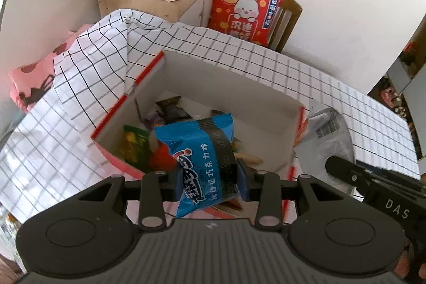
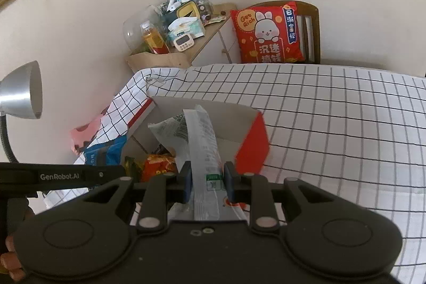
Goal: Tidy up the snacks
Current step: 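Carry the blue packet and clear bag over the red box, then open both tools to drop the blue packet and clear bag into the box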
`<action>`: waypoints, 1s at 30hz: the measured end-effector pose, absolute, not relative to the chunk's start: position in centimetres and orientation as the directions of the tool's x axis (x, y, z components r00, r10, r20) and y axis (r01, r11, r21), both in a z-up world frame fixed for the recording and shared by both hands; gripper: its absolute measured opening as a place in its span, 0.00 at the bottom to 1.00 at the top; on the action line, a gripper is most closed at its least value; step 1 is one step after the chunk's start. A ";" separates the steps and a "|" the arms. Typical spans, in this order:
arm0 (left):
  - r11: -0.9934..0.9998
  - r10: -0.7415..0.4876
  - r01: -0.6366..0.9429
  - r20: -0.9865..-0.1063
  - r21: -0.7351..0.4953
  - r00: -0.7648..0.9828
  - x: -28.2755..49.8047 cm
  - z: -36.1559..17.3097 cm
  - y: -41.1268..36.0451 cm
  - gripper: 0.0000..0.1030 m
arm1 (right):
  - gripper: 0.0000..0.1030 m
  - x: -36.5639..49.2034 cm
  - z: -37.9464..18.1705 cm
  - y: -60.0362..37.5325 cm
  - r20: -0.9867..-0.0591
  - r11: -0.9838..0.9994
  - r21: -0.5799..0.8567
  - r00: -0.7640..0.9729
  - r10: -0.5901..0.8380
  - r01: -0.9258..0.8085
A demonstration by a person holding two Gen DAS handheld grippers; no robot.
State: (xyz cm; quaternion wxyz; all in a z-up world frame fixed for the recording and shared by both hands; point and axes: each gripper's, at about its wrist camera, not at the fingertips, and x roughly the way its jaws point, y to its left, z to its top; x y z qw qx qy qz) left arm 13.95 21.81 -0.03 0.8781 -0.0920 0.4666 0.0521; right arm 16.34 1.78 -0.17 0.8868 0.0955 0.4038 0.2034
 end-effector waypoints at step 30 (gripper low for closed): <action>0.969 0.049 -0.238 -0.900 -0.062 0.433 25.9 -7.7 28.6 0.37 | 0.22 25.7 -8.9 11.9 -0.811 0.928 0.120 0.505 0.296 -0.353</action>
